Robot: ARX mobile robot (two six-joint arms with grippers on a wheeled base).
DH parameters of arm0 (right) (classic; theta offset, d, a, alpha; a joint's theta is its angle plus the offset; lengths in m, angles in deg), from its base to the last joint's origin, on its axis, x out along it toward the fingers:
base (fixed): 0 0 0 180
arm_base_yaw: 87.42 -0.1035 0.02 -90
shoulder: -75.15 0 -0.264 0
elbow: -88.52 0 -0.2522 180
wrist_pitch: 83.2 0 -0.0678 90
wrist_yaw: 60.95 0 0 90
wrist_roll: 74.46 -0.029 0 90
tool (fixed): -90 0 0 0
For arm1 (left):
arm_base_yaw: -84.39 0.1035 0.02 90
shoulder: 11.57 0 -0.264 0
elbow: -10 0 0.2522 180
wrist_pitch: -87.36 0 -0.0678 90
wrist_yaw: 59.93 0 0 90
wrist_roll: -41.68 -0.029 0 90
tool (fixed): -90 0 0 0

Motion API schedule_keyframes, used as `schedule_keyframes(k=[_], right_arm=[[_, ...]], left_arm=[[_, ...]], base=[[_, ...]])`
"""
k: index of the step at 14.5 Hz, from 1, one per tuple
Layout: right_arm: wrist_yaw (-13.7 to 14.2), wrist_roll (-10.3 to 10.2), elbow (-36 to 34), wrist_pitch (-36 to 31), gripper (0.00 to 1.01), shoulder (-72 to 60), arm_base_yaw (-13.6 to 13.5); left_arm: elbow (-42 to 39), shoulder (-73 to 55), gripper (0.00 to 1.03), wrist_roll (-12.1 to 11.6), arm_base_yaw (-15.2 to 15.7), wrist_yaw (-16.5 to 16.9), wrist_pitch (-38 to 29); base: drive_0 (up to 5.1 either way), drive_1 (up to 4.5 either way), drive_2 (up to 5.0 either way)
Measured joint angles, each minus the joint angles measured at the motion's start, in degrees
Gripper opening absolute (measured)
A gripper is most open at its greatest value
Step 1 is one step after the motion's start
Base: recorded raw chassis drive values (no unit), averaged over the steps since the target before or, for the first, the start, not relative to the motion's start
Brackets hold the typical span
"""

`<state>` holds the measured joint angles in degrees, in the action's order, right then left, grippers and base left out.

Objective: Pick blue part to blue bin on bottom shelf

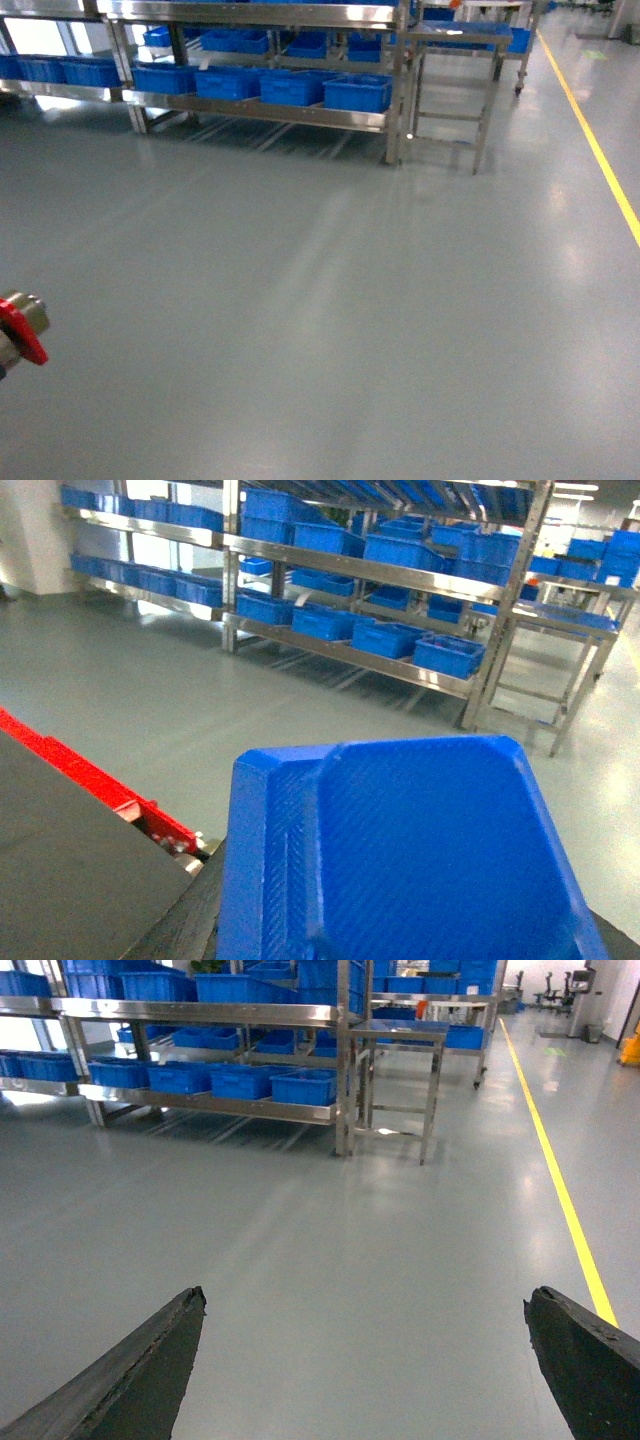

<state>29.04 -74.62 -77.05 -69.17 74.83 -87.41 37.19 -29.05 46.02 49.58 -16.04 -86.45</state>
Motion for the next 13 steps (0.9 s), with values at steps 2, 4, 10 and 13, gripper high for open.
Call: schedule_keyframes(k=[2,4,10,13], right_arm=[[0.02,0.0,0.0,0.04,0.98,0.0,0.0],[0.02,0.0,0.0,0.02,0.98,0.0,0.0],[0.02,0.0,0.0,0.02,0.98,0.0,0.0],[0.0,0.0,0.0,0.02,0.98,0.0,0.0]], left_arm=[[0.0,0.0,0.44,0.0,0.0,0.02,0.04],[0.0,0.0,0.44,0.0,0.0,0.0,0.02],[0.0,0.0,0.44,0.0,-0.02,0.04,0.04],[0.0,0.0,0.44,0.0,-0.02,0.0,0.04]], base=[[-1.7,-1.67,-1.7],[-1.7,-1.67,-1.7],[-1.7,-1.67,-1.7],[-1.7,-1.67,-1.7]])
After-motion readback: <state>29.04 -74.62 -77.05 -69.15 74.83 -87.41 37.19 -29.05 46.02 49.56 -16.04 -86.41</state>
